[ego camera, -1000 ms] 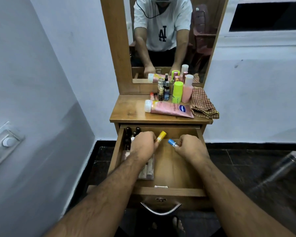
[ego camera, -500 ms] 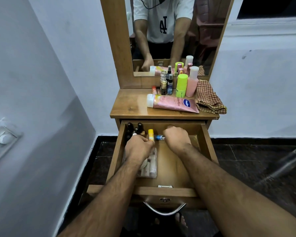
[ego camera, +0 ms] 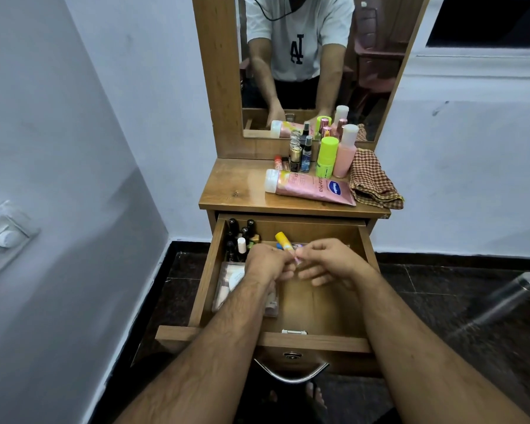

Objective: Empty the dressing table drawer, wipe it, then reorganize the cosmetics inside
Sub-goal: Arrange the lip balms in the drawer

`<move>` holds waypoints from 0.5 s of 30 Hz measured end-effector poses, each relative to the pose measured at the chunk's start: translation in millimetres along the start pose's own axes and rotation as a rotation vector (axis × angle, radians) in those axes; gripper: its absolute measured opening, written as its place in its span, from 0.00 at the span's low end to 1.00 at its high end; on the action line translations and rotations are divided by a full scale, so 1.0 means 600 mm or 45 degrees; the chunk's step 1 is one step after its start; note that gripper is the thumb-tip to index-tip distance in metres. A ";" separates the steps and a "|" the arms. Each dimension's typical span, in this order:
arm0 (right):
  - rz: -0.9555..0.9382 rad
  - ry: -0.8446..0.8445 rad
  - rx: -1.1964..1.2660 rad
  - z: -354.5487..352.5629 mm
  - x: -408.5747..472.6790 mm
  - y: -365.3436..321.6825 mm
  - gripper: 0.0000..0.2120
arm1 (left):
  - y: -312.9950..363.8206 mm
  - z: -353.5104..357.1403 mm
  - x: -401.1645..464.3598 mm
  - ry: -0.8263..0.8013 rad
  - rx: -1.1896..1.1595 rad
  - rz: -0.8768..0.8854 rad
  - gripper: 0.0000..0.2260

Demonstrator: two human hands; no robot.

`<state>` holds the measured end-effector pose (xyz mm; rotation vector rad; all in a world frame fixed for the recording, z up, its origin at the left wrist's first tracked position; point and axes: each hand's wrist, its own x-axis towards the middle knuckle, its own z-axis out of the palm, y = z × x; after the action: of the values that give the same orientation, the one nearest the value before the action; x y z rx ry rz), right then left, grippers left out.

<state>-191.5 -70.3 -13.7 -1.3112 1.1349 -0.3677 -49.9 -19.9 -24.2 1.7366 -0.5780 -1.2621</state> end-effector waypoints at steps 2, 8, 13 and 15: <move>0.026 -0.086 0.043 -0.004 0.000 0.006 0.12 | 0.003 0.003 -0.005 -0.008 -0.050 -0.018 0.10; -0.003 0.178 -0.252 -0.009 0.021 0.022 0.08 | 0.005 -0.023 0.015 0.180 0.283 0.097 0.04; -0.071 0.375 -0.704 0.000 0.039 0.029 0.08 | 0.008 -0.026 0.011 0.272 0.633 0.271 0.07; -0.067 0.455 -0.794 0.003 0.049 0.031 0.06 | 0.010 -0.023 0.009 0.234 0.629 0.279 0.09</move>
<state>-183.5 -86.4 -43.1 -1.8707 1.5960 -0.3023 -34.8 -21.7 -20.5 2.0937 -1.0018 -0.8373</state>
